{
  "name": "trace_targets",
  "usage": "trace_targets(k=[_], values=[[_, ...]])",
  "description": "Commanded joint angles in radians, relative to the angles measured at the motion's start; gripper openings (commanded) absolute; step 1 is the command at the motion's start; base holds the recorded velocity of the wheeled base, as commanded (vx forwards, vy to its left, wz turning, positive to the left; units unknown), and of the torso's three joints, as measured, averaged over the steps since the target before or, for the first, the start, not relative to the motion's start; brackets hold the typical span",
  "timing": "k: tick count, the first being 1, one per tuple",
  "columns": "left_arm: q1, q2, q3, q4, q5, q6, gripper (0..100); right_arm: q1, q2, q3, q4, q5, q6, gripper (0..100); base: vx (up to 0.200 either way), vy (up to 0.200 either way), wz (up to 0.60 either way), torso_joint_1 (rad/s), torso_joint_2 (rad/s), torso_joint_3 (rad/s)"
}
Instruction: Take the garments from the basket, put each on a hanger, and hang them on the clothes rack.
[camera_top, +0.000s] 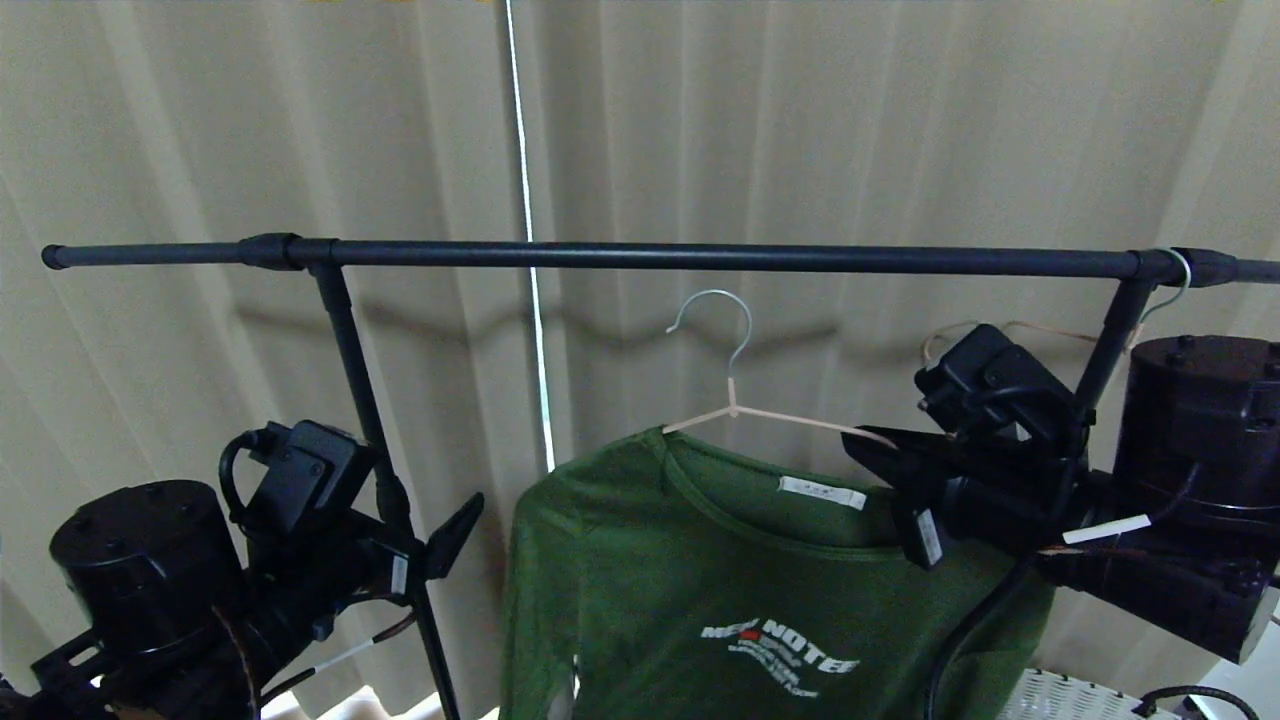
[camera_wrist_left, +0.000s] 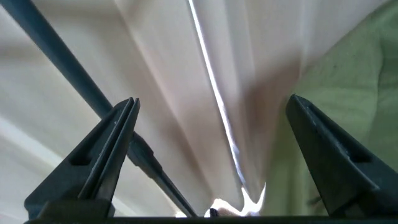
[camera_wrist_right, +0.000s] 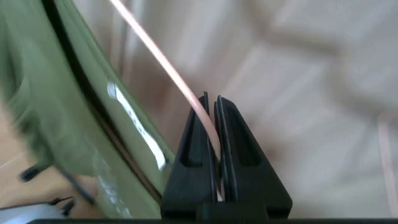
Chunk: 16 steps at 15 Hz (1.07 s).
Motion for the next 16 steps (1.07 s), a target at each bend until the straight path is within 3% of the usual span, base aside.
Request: trace_targets(k=[1, 3, 5, 14, 16], values=[[-0.027, -0.035, 0.046, -0.018, 0.001, -0.019, 100, -0.052, 0.009, -0.016, 0.002, -0.038, 0.000, 0, 0.000, 0.000, 0.00, 0.000, 0.00, 0.000], [-0.055, -0.035, 0.094, -0.106, 0.001, -0.075, 100, -0.113, 0.008, -0.017, 0.011, -0.069, 0.001, 0, 0.000, 0.000, 0.00, 0.000, 0.00, 0.000], [-0.055, -0.031, 0.109, -0.162, 0.001, -0.078, 100, -0.155, -0.002, -0.019, 0.016, -0.118, 0.001, 0, 0.000, 0.000, 0.00, 0.000, 0.00, 0.000], [-0.043, -0.037, 0.111, -0.165, 0.004, -0.078, 100, -0.251, 0.050, -0.167, 0.051, -0.199, -0.006, 0, 0.000, 0.000, 0.00, 0.000, 0.00, 0.000], [-0.043, -0.038, 0.112, -0.167, 0.006, -0.077, 100, -0.245, 0.133, -0.198, 0.034, -0.276, -0.005, 0, 0.000, 0.000, 0.00, 0.000, 0.00, 0.000]])
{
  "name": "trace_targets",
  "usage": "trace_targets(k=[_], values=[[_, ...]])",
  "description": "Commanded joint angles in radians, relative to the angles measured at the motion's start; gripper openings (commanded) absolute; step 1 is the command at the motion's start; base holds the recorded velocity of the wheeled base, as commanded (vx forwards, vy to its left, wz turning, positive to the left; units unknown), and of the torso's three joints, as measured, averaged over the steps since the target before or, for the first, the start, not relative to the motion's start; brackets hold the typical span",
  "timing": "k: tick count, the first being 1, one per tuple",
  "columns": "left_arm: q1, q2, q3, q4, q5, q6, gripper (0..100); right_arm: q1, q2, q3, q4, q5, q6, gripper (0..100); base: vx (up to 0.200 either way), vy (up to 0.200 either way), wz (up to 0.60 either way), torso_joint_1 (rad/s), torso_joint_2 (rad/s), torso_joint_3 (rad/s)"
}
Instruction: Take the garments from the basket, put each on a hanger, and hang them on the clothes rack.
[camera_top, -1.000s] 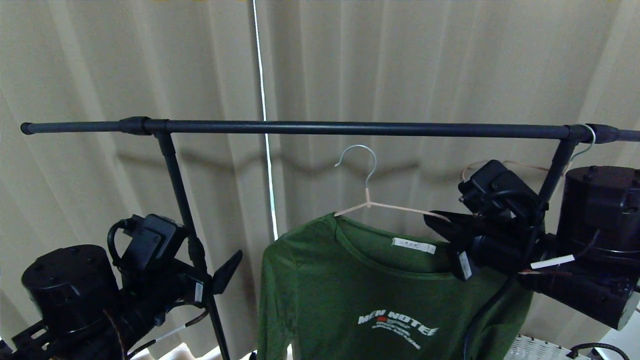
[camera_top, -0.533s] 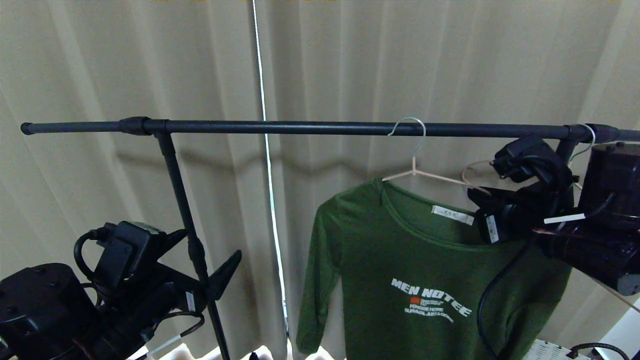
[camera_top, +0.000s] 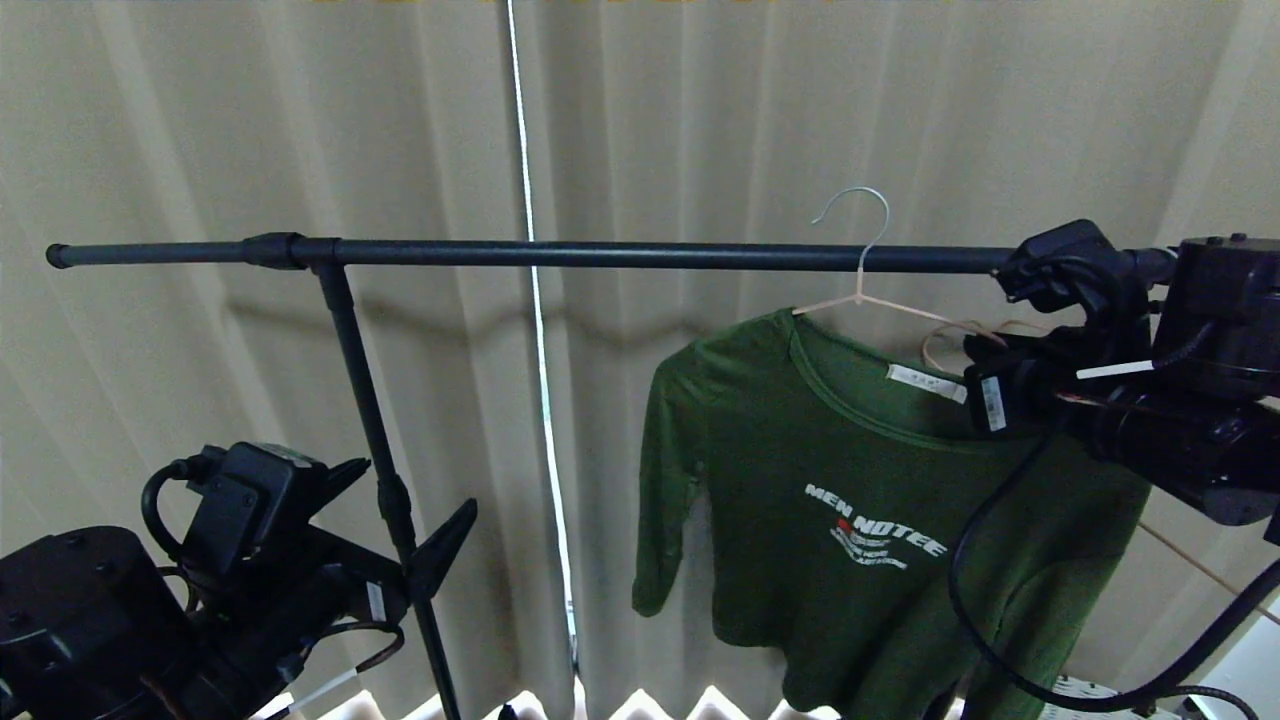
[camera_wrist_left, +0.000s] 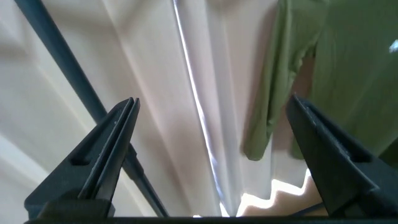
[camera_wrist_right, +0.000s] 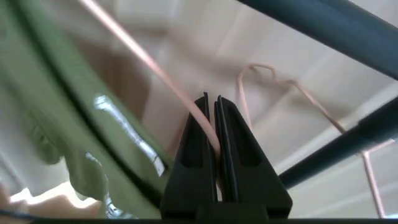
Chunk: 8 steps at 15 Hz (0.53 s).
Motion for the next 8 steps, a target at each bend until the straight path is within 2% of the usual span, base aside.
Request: trace_targets(k=[1, 8], values=[[0.000, -0.007, 0.000, 0.000, 0.000, 0.000, 100, 0.006, 0.092, -0.025, -0.009, -0.040, 0.001, 0, 0.000, 0.000, 0.00, 0.000, 0.00, 0.000], [0.000, -0.010, 0.008, 0.000, 0.000, 0.002, 100, 0.097, 0.094, 0.001, -0.007, -0.043, 0.001, 0, 0.000, 0.000, 0.00, 0.000, 0.00, 0.000]])
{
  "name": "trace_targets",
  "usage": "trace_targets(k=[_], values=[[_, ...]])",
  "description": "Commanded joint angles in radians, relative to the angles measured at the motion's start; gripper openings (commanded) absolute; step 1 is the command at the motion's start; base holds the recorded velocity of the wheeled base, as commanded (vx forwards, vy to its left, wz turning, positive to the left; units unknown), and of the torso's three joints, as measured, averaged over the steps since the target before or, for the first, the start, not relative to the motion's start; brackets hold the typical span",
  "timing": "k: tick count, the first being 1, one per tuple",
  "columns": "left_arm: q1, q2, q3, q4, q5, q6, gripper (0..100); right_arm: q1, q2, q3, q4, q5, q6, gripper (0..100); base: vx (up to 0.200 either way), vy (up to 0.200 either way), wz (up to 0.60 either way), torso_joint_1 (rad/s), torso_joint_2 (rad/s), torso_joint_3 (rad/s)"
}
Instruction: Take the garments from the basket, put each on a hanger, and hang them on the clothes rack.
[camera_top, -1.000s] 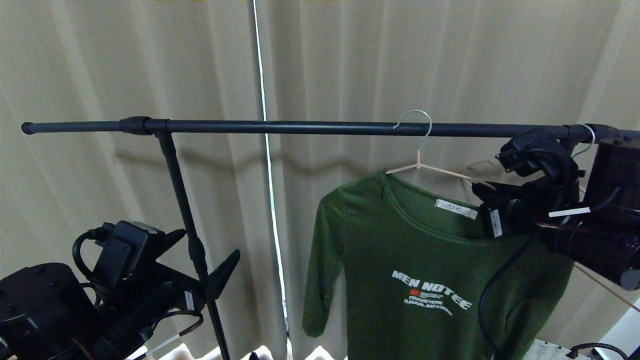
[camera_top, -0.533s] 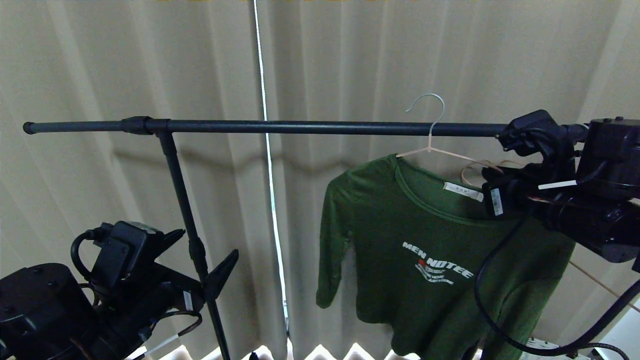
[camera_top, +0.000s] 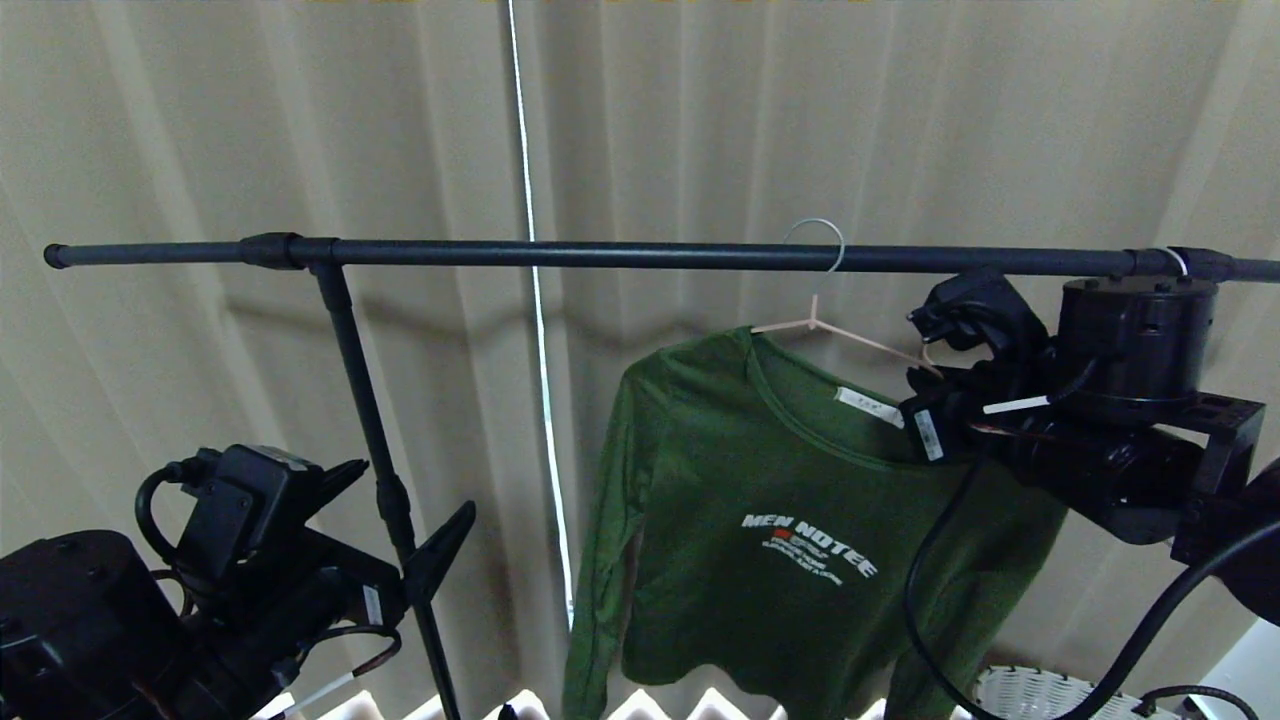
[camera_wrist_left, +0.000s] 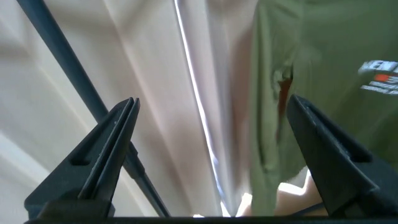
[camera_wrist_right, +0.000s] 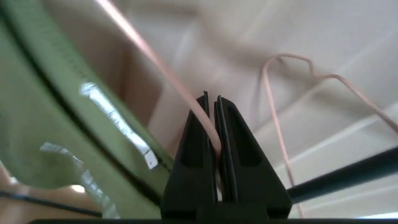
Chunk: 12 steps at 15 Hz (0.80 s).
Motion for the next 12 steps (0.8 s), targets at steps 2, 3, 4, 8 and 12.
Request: trace_targets(k=[2, 3, 4, 8, 12], values=[[0.000, -0.001, 0.000, 0.000, 0.000, 0.000, 100, 0.020, 0.002, 0.006, 0.000, 0.000, -0.001, 0, 0.000, 0.000, 0.00, 0.000, 0.00, 0.000], [0.000, -0.001, -0.002, 0.000, 0.000, 0.000, 100, 0.029, -0.001, 0.009, 0.000, 0.000, -0.001, 0, 0.000, 0.000, 0.00, 0.000, 0.00, 0.000], [0.000, -0.001, -0.002, 0.000, 0.000, 0.000, 100, 0.043, -0.003, 0.010, 0.001, 0.000, -0.001, 0, 0.000, 0.000, 0.00, 0.000, 0.00, 0.000], [0.000, -0.013, 0.000, 0.000, 0.000, 0.000, 100, 0.072, 0.031, 0.000, 0.000, 0.001, -0.021, 0, 0.000, 0.000, 0.00, 0.000, 0.00, 0.000], [0.014, -0.061, 0.003, 0.001, 0.002, 0.000, 100, 0.092, 0.037, 0.006, -0.002, 0.004, -0.021, 0, 0.000, 0.000, 0.00, 0.000, 0.00, 0.000]])
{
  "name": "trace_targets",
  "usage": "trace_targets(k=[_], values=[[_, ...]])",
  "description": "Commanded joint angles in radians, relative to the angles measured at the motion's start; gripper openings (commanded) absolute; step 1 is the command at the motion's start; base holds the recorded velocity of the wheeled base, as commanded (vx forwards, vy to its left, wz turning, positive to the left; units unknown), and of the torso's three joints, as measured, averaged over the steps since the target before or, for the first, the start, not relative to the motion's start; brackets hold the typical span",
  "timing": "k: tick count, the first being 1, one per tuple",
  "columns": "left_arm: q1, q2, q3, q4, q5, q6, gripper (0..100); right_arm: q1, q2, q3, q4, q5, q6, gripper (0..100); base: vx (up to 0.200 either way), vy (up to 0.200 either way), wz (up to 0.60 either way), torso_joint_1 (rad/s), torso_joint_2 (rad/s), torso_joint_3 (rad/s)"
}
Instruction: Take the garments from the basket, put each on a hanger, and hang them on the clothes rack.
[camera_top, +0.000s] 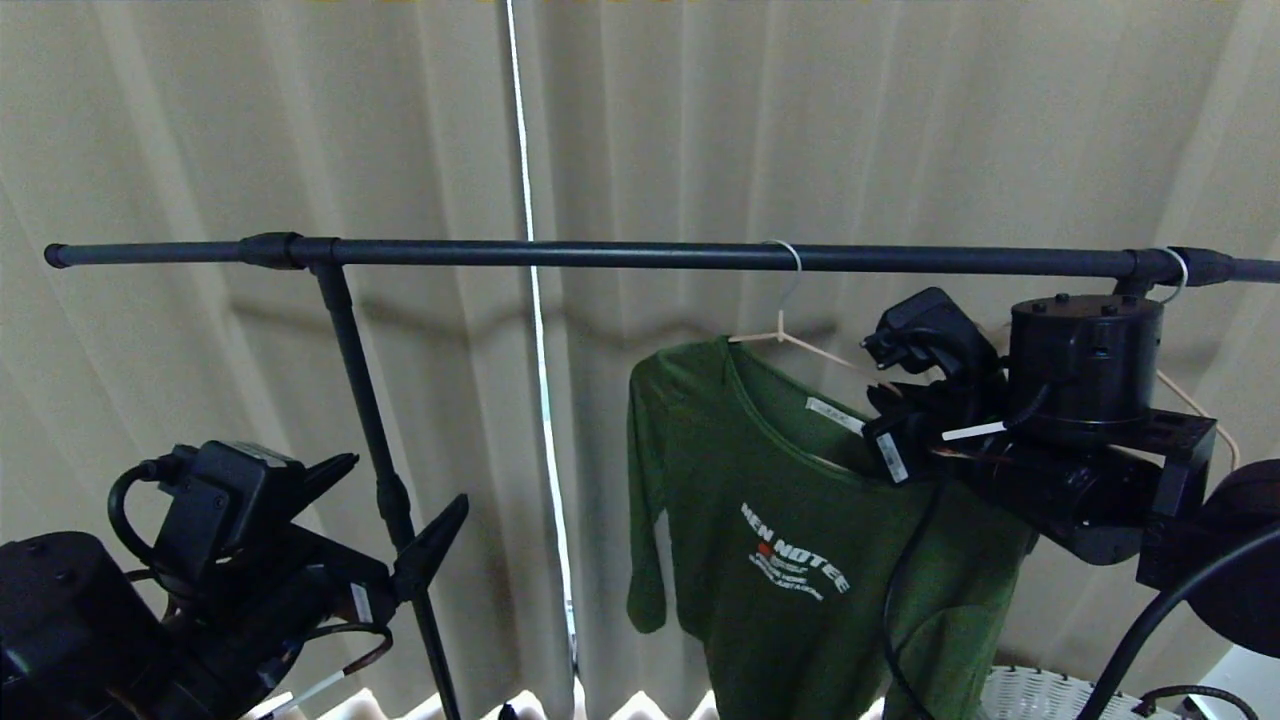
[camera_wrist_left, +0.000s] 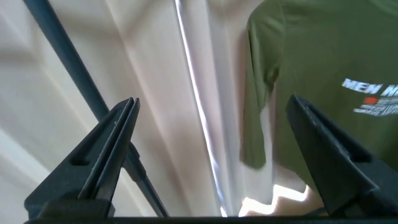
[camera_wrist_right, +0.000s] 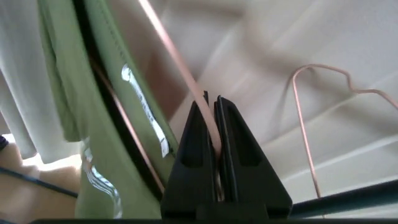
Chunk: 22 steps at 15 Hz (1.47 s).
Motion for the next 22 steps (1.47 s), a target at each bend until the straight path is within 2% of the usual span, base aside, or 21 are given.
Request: trace_targets(k=[1, 4, 6, 7, 9, 11, 14, 17, 20, 21, 22], values=[[0.023, -0.031, 0.000, 0.002, 0.001, 0.009, 100, 0.007, 0.000, 0.007, 0.001, 0.004, 0.001, 100, 0.000, 0.000, 0.00, 0.000, 0.00, 0.000], [0.051, -0.031, 0.000, 0.001, -0.002, 0.011, 100, 0.007, -0.003, 0.018, -0.005, 0.009, 0.028, 100, 0.000, 0.000, 0.00, 0.000, 0.00, 0.000], [0.051, -0.031, 0.000, 0.001, -0.002, 0.012, 100, 0.007, -0.011, 0.050, -0.060, 0.013, 0.039, 100, 0.000, 0.000, 0.00, 0.000, 0.00, 0.000], [0.051, -0.031, 0.000, 0.001, -0.002, 0.012, 100, 0.005, -0.009, 0.109, -0.168, 0.036, 0.039, 100, 0.000, 0.000, 0.00, 0.000, 0.00, 0.000], [0.068, -0.031, -0.003, 0.001, -0.002, 0.014, 100, 0.004, -0.011, 0.207, -0.301, 0.119, 0.036, 100, 0.000, 0.000, 0.00, 0.000, 0.00, 0.000], [0.094, -0.032, -0.006, -0.001, -0.002, 0.017, 100, 0.002, -0.006, 0.250, -0.390, 0.168, 0.036, 100, 0.000, 0.000, 0.00, 0.000, 0.00, 0.000], [0.129, -0.077, 0.015, 0.001, -0.004, 0.017, 100, 0.002, -0.037, 0.297, -0.479, 0.179, 0.036, 100, 0.000, 0.000, 0.00, 0.000, 0.00, 0.000], [0.137, -0.149, 0.046, 0.011, 0.002, 0.007, 100, 0.002, -0.163, 0.377, -0.485, 0.179, 0.035, 100, 0.000, 0.000, 0.00, 0.000, 0.00, 0.000], [0.203, -0.205, 0.046, 0.034, 0.002, 0.012, 100, -0.033, -0.256, 0.434, -0.476, 0.177, 0.033, 100, 0.000, 0.000, 0.00, 0.000, 0.00, 0.000], [0.209, -0.225, 0.046, 0.051, 0.002, 0.012, 100, -0.044, -0.279, 0.445, -0.474, 0.177, 0.033, 100, 0.000, 0.000, 0.00, 0.000, 0.00, 0.000], [0.226, -0.284, 0.046, 0.119, 0.002, 0.017, 100, -0.056, -0.330, 0.471, -0.473, 0.174, 0.033, 100, 0.000, 0.000, 0.00, 0.000, 0.00, 0.000]])
